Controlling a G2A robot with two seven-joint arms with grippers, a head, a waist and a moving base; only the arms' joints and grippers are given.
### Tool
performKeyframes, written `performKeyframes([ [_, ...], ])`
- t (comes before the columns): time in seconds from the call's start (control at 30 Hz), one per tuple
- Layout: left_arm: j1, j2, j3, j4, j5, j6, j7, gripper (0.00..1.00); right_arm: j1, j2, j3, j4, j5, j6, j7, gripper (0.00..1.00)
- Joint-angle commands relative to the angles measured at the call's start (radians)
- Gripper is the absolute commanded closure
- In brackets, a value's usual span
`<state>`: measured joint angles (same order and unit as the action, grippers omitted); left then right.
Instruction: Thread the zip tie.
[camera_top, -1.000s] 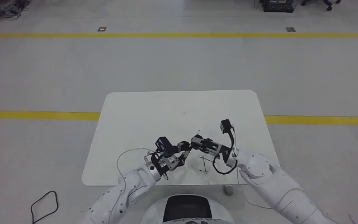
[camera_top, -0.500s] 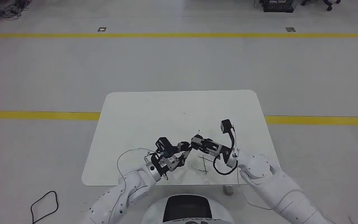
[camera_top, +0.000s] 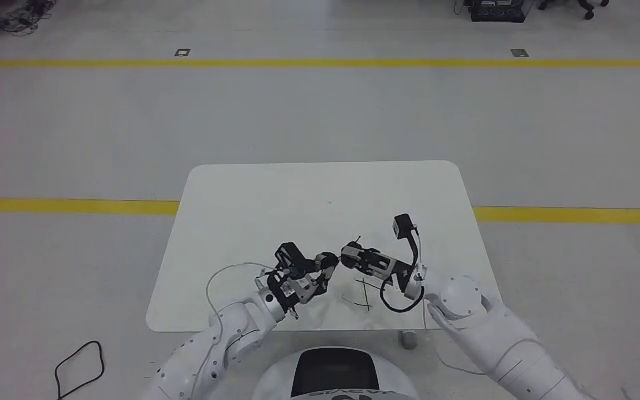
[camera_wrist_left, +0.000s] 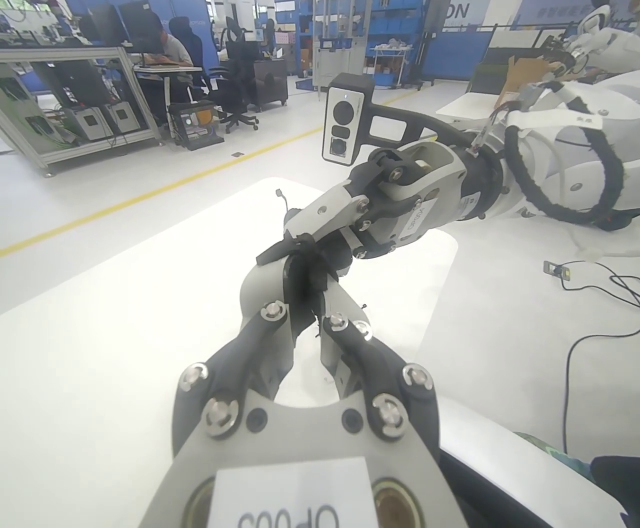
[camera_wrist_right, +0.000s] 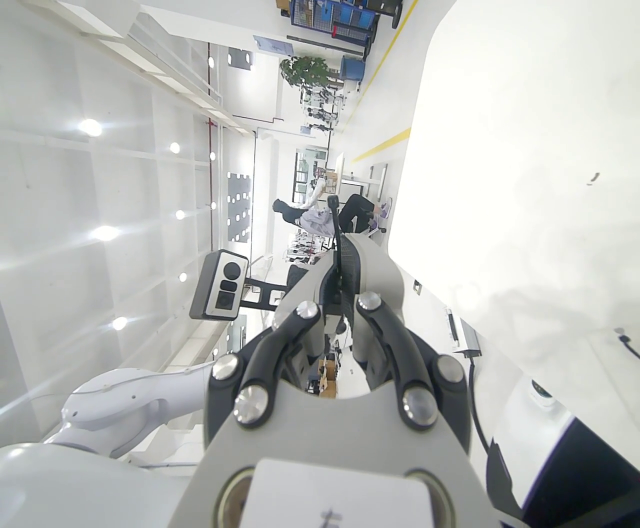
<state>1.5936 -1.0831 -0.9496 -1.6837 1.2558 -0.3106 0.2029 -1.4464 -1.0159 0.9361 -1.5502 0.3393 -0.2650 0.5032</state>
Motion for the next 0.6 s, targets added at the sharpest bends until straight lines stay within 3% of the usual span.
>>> performKeyframes([
  [0.0, 0.006, 0.004, -0.013, -0.007, -0.017, -0.013, 0.0, 1.0, -0.002, -0.001, 0.005, 0.0, -0.001, 0.002, 0.0, 0.0],
  [0.17, 0.024, 0.02, -0.046, -0.035, -0.085, -0.029, -0.036, 1.0, -0.012, -0.001, 0.023, -0.005, -0.003, 0.008, -0.002, 0.0],
  [0.23, 0.03, 0.032, -0.052, -0.057, -0.144, -0.029, -0.075, 1.0, -0.017, -0.001, 0.033, -0.009, -0.007, 0.011, -0.004, 0.0],
  [0.37, 0.031, 0.065, -0.073, -0.088, -0.314, -0.029, -0.218, 1.0, -0.03, 0.002, 0.058, -0.025, -0.015, 0.021, -0.011, 0.0],
  [0.47, 0.015, 0.09, -0.098, -0.096, -0.42, -0.029, -0.331, 1.0, -0.031, 0.004, 0.068, -0.035, -0.021, 0.032, -0.002, 0.0],
  [0.57, 0.008, 0.095, -0.104, -0.1, -0.412, -0.029, -0.333, 1.0, -0.031, 0.004, 0.068, -0.035, -0.021, 0.032, -0.002, 0.0],
])
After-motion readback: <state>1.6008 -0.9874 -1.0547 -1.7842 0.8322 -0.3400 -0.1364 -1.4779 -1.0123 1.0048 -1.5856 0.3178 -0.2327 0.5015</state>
